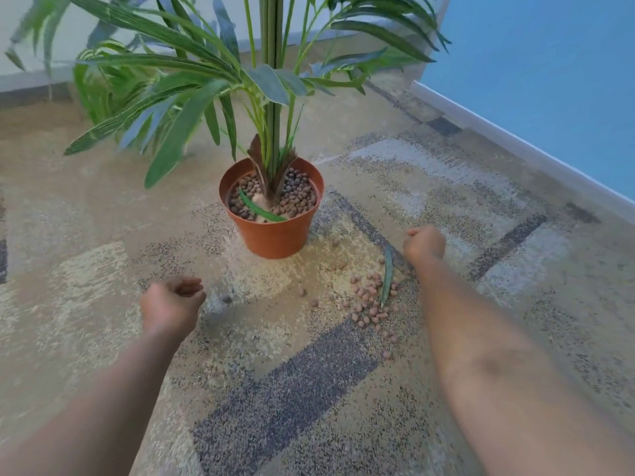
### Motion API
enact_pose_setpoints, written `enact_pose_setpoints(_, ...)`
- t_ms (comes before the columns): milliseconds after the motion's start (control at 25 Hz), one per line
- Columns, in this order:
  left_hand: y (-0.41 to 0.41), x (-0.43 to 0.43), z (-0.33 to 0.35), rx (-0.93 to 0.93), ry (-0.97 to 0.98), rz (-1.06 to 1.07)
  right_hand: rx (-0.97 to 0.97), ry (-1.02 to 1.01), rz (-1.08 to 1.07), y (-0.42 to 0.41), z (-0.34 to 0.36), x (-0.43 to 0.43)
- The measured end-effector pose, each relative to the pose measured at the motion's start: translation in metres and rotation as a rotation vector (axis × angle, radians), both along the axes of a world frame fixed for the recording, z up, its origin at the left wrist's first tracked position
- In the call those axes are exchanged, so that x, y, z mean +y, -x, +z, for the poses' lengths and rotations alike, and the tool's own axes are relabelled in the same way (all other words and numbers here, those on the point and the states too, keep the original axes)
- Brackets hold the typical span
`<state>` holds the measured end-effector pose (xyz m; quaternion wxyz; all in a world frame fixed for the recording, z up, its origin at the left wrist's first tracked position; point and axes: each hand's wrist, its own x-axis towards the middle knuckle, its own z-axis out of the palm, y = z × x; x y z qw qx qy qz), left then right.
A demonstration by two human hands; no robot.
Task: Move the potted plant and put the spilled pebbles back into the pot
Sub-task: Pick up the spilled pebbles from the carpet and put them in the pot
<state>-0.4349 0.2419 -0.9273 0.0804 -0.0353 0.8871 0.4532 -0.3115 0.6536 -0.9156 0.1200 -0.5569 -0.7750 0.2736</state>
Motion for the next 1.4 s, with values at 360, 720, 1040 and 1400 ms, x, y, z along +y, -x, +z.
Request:
enact_pose_setpoints(360,0.003,0.039,-0.029,-0.037,0.11,-0.102,-0.316,-0.114,0.203,0.001,-0.033,0.021)
enact_pose_setpoints(720,0.002,0.029,-0.026,-0.092,0.068,-0.196,0.013,0.051,0.422,0.077,-0.005,-0.035)
enact_pose_setpoints(1040,-0.01,0.022,-0.024,0.22,0.435,-0.442,-0.089,-0.122,0.574,0.089,-0.026,-0.083)
enact_pose_setpoints(1400,-0.037,0.113,-0.007,0.336,0.171,-0.689,0.071,-0.163,0.546,0.052,-0.031,-0.061)
